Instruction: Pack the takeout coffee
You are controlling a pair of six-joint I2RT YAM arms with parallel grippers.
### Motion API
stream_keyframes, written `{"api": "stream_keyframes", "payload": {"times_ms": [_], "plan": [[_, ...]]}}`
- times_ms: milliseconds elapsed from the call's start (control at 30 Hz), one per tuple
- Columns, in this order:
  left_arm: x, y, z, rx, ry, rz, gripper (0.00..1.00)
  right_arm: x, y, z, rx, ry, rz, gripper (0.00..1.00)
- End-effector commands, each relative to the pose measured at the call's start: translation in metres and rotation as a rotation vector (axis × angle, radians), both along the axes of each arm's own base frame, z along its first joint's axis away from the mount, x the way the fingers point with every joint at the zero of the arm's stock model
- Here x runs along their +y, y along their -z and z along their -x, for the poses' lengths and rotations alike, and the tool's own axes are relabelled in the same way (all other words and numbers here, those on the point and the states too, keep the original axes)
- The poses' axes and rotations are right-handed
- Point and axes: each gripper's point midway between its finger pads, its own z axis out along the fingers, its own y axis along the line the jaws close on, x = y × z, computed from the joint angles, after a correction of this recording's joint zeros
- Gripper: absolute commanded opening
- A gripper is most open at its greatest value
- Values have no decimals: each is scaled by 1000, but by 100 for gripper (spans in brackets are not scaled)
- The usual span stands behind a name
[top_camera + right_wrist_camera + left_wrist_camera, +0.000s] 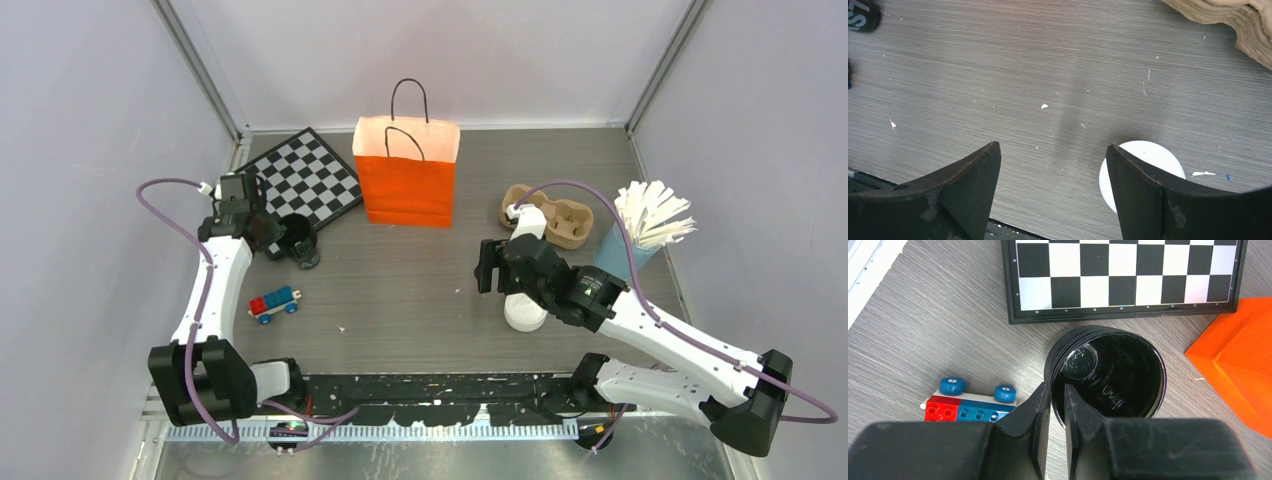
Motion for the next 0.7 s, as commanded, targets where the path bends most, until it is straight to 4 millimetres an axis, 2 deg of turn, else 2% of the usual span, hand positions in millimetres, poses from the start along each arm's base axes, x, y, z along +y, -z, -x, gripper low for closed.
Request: {"api": "stream_keyframes", "payload": {"times_ms": [0,100,300,367,567,667], "plan": [[1,-14,-16,-58,13,7,17,-5,-10,-4,-37,39,-16,81],[-2,-14,-16,-57,25,15,9,-6,-10,-4,-38,39,-13,81],[-4,-10,-15,-44,36,27,7,-9,-8,-5,-42,45,6,81],[-7,-10,-15,-40,51,38,0,-9,-8,-5,-45,45,8,81],[-23,-20,-14,-51,114,98,0,-10,-5,-5,-47,45,20,81],[-30,-27,-11,-49,134,134,0,-5,-9,-4,-38,26,0,81]]}}
